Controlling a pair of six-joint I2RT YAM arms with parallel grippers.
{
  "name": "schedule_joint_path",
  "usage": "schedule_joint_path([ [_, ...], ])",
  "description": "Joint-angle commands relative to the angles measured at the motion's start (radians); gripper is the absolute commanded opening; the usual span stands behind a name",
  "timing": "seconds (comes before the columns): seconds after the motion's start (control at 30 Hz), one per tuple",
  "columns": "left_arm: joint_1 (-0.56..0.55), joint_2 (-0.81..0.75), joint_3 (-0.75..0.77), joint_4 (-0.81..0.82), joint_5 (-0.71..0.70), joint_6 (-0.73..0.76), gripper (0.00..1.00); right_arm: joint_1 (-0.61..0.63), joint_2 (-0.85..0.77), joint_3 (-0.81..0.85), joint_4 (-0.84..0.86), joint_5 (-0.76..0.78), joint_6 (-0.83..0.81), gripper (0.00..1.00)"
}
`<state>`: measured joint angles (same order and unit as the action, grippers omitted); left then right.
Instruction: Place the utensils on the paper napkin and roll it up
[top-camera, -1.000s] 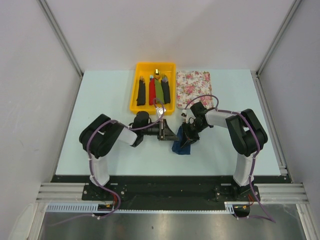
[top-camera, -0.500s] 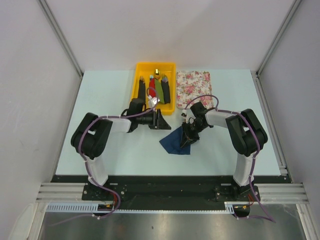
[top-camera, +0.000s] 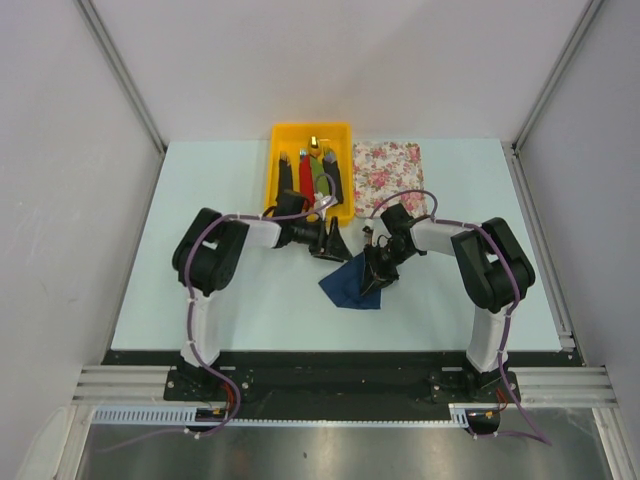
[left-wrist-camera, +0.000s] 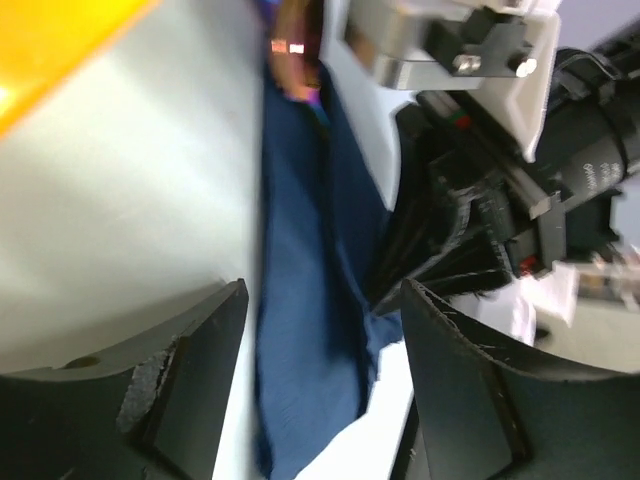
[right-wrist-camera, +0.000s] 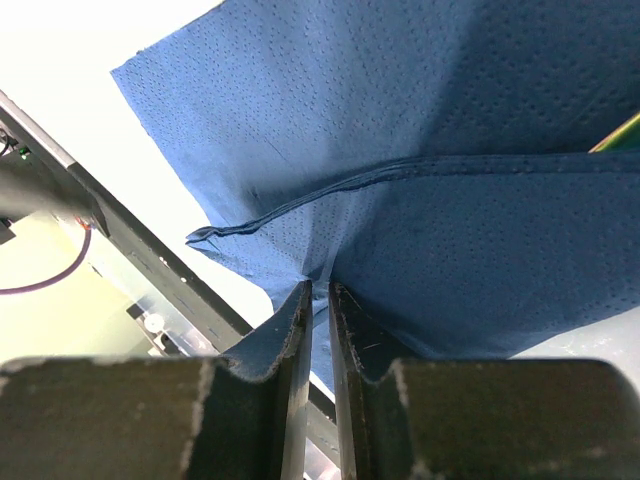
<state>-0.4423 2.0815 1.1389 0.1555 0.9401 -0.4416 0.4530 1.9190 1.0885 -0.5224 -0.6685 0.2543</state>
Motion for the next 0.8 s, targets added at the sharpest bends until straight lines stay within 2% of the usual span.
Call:
schedule_joint_path([
  [0.0, -0.039, 0.107, 0.126, -0.147, 0.043, 0.145, 0.71, 0.027, 0.086, -0.036, 0.113, 0.159, -0.030, 0.18],
  [0.2, -0.070, 0.127, 0.148, -0.247, 0.091, 0.211, 0.69, 0.023, 0.084, -0.036, 0.113, 0.167, -0.029, 0.18],
  [0.47, -0.049, 0.031, 0.027, -0.278, 0.132, 0.244, 0.65, 0.023, 0.086, -0.033, 0.113, 0.168, -0.029, 0.18],
  [0.67, -0.029, -0.072, -0.108, -0.177, 0.154, 0.141, 0.62, 0.024, 0.086, -0.038, 0.116, 0.173, -0.027, 0.18],
  [0.77, -0.033, -0.107, -0.163, -0.038, 0.147, 0.016, 0.56, 0.027, 0.086, -0.035, 0.116, 0.170, -0.026, 0.18],
])
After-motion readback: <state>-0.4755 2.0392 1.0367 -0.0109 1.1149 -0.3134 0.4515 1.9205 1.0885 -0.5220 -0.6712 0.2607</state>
